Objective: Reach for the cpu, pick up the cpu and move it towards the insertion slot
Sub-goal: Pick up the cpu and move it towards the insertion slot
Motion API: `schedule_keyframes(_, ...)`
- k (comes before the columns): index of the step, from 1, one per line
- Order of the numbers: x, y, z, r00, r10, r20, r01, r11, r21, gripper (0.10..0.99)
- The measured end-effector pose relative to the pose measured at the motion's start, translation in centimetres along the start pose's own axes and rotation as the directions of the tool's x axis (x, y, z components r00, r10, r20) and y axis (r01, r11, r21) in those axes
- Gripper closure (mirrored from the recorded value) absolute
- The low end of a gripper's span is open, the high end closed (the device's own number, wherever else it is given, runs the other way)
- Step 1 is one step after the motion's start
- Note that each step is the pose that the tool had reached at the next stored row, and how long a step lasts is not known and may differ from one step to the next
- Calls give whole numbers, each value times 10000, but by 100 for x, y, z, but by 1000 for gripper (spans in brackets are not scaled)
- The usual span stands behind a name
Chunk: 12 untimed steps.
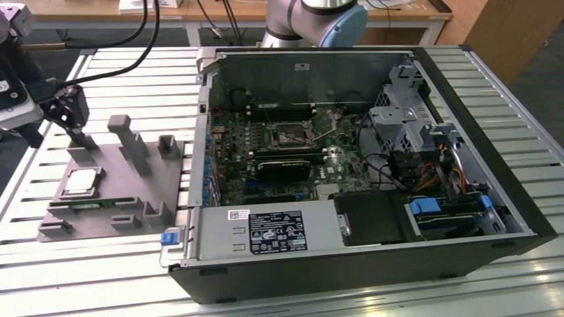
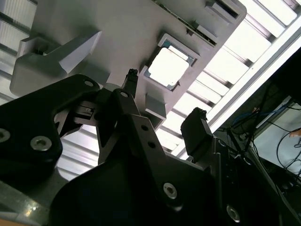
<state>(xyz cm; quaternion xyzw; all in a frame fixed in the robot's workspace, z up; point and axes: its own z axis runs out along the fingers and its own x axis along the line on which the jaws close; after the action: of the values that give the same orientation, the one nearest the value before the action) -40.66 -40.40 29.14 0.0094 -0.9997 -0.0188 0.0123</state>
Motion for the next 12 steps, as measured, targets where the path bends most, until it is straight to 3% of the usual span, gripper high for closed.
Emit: schedule_keyframes(12,-2,-5,83,10000,0,-8,0,10000,0,439)
